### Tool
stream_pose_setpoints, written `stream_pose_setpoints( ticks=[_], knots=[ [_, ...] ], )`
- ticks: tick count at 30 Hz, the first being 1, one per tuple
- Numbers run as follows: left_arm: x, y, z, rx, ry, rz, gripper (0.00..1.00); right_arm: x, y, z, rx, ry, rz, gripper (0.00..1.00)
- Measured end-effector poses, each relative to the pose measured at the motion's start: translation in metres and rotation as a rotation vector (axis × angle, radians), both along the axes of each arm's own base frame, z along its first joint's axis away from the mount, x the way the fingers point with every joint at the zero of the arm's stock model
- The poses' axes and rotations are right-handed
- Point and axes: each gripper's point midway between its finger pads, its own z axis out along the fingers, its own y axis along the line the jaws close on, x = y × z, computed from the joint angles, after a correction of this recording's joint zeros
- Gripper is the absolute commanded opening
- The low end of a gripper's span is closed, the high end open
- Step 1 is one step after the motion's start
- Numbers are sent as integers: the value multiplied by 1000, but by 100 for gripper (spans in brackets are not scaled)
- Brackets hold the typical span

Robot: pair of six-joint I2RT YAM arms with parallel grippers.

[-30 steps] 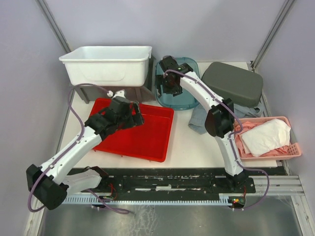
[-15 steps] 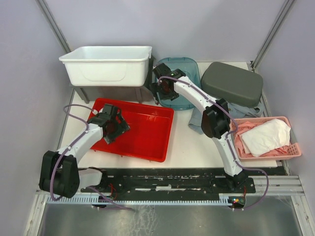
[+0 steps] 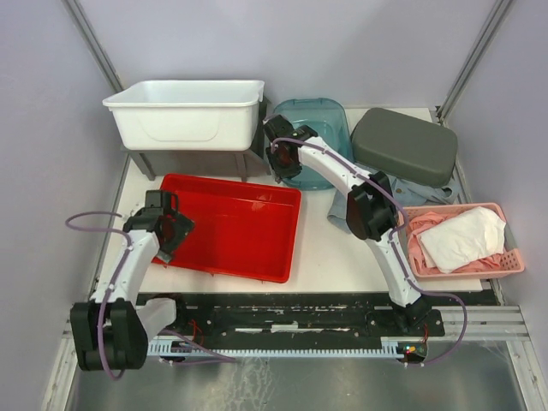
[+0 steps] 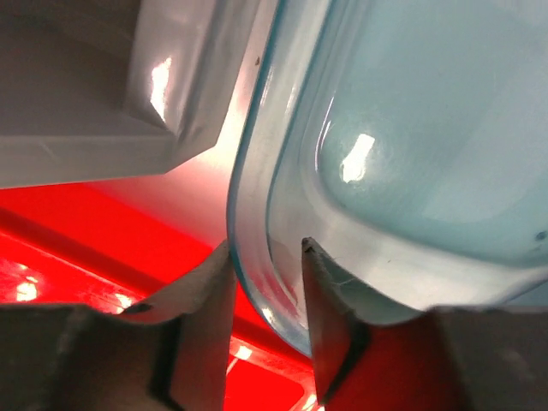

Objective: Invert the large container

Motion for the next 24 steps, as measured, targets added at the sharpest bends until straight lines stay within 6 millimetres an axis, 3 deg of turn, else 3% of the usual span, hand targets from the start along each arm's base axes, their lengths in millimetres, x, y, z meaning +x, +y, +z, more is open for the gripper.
stream_pose_setpoints(
  ticks=[5, 9, 13, 19, 21, 24],
  knots=[
    [-14, 23, 18, 25, -45, 132, 90, 4, 8, 4, 26, -19, 50, 2],
    [-23, 28, 24, 34, -49, 175, 89, 4, 9, 28, 71, -47, 45, 2],
    [-14, 27, 38, 34, -82, 149, 89, -8, 7, 79, 210, -52, 3, 2],
    [24, 20, 89, 50, -234, 13, 89, -15, 1, 187, 599, -97, -80, 2],
    [36, 13, 104, 43, -288, -32, 89, -11, -1, 214, 759, -110, -106, 2],
    [44, 4, 114, 23, -331, -83, 89, 0, -2, 233, 974, -95, -136, 2]
  ],
)
